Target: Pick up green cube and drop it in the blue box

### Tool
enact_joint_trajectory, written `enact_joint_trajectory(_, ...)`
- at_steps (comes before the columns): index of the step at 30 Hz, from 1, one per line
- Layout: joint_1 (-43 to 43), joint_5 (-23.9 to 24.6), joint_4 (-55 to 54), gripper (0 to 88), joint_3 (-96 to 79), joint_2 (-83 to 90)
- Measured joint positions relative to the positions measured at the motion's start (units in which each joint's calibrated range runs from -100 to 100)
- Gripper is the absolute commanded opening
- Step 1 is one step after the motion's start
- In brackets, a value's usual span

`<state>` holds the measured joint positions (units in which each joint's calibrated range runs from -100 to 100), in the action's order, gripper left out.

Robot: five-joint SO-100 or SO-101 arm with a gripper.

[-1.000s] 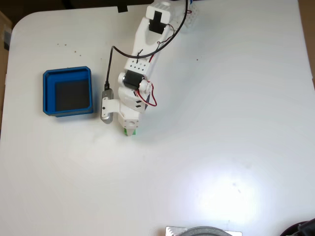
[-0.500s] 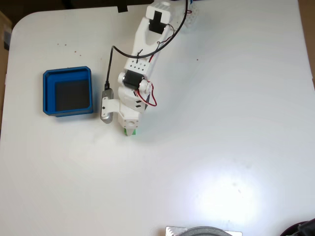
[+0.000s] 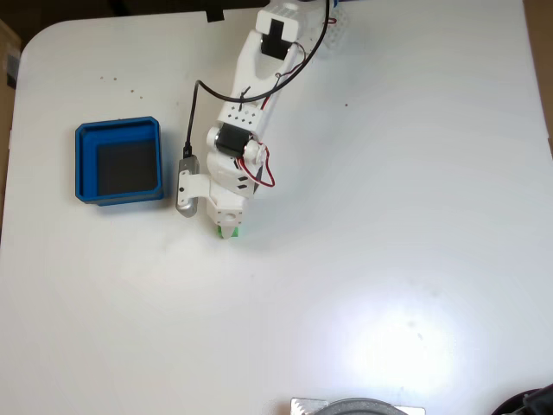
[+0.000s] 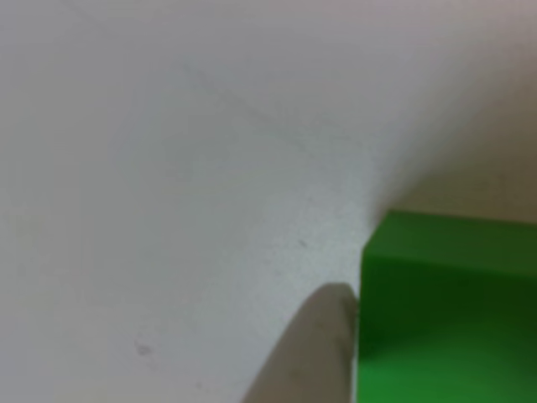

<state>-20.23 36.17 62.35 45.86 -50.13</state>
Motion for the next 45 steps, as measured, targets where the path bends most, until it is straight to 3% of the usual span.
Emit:
enact_joint_trajectory(20, 0.0, 0.0, 0.1, 2.1, 0.0, -0.2)
enact_joint_trajectory(45, -3.1, 0.0, 0.6, 2.3, 0.0, 4.3)
